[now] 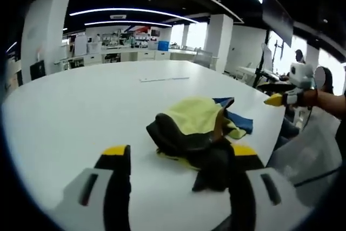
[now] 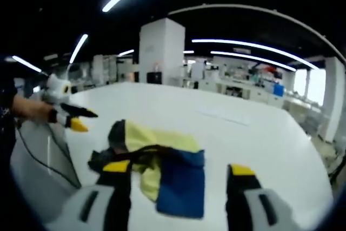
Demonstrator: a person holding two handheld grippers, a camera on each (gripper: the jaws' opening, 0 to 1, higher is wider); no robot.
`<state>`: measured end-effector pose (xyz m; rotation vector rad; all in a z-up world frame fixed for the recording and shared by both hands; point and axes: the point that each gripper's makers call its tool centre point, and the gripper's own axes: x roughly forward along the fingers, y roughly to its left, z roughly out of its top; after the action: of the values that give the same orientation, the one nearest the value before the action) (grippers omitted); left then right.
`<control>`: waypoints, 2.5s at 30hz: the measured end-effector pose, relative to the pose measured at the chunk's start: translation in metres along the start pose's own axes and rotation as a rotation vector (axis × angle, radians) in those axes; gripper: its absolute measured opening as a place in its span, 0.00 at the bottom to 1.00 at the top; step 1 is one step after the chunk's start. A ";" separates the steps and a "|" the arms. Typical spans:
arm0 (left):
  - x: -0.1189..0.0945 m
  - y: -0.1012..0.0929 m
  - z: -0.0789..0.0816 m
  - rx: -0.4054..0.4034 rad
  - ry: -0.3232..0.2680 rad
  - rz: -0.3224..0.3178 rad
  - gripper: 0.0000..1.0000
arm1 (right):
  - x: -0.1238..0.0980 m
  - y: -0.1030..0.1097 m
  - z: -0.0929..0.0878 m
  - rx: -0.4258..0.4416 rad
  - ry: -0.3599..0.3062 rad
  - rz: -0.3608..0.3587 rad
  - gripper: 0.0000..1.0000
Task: Fold the garment on the visible template until the final outline fits inside the template.
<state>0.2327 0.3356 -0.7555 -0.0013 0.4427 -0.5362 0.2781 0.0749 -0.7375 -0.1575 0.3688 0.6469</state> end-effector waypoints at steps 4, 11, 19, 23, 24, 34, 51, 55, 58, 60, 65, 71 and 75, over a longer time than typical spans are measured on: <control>0.009 -0.008 0.000 0.018 0.013 -0.042 0.65 | 0.012 0.005 0.002 -0.041 0.023 0.042 0.65; 0.023 -0.020 0.000 0.049 0.039 -0.109 0.57 | 0.032 0.006 0.005 -0.128 0.045 0.107 0.52; 0.034 -0.029 -0.002 0.078 0.051 -0.174 0.40 | 0.049 0.010 0.006 -0.133 0.057 0.206 0.40; 0.042 -0.033 -0.003 0.107 0.073 -0.188 0.38 | 0.056 0.009 0.006 -0.145 0.072 0.238 0.34; 0.043 -0.033 -0.004 0.111 0.076 -0.191 0.38 | 0.058 0.008 0.005 -0.161 0.083 0.244 0.33; 0.059 -0.019 -0.026 0.222 0.155 -0.197 0.30 | 0.075 -0.003 -0.008 -0.297 0.162 0.317 0.25; 0.070 -0.019 -0.037 0.237 0.197 -0.214 0.26 | 0.090 -0.006 -0.026 -0.330 0.225 0.375 0.09; 0.074 -0.016 -0.039 0.251 0.198 -0.209 0.26 | 0.090 -0.004 -0.025 -0.350 0.219 0.380 0.08; 0.078 -0.014 -0.040 0.247 0.196 -0.193 0.23 | 0.092 -0.002 -0.025 -0.352 0.216 0.388 0.05; 0.079 -0.013 -0.040 0.234 0.193 -0.184 0.21 | 0.094 -0.002 -0.026 -0.353 0.213 0.386 0.04; 0.080 -0.011 -0.044 0.267 0.197 -0.175 0.15 | 0.098 -0.004 -0.026 -0.332 0.202 0.379 0.00; 0.078 -0.009 -0.046 0.280 0.187 -0.172 0.06 | 0.099 -0.005 -0.024 -0.305 0.183 0.365 0.00; 0.075 -0.012 -0.047 0.265 0.190 -0.175 0.03 | 0.097 -0.004 -0.022 -0.272 0.162 0.355 0.00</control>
<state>0.2655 0.2938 -0.8272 0.2692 0.5568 -0.7678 0.3463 0.1205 -0.7946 -0.4115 0.4691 1.0391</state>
